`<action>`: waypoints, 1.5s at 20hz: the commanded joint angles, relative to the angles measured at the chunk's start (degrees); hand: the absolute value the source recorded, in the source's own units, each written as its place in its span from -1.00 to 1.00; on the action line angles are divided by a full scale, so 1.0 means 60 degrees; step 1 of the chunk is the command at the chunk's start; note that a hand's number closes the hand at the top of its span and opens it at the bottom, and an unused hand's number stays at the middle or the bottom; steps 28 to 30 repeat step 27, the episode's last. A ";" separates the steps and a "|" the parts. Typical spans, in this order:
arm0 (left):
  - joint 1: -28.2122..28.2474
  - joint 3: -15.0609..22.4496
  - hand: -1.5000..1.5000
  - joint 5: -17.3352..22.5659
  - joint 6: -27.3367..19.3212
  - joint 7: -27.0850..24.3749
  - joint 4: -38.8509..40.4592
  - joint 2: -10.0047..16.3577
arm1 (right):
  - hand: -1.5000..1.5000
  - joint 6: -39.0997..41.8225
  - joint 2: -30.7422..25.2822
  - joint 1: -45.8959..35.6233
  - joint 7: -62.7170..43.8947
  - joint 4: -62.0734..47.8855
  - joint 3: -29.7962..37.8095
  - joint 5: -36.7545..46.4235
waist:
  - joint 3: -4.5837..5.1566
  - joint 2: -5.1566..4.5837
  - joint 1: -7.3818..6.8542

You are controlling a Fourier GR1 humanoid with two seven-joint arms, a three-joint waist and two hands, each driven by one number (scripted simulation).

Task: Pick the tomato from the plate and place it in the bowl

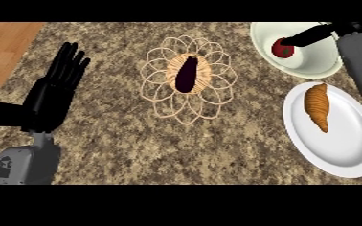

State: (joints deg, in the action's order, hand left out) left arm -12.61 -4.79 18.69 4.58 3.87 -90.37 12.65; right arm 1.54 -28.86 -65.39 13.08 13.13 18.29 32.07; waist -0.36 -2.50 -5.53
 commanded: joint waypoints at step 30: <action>0.0528 -0.0134 0.00 -0.0010 0.0053 -0.0249 -0.0005 -0.0147 | -1.00 0.3746 -0.4527 0.2646 0.2030 -0.0944 0.2857 -0.2488 | -0.0029 0.0044 0.0308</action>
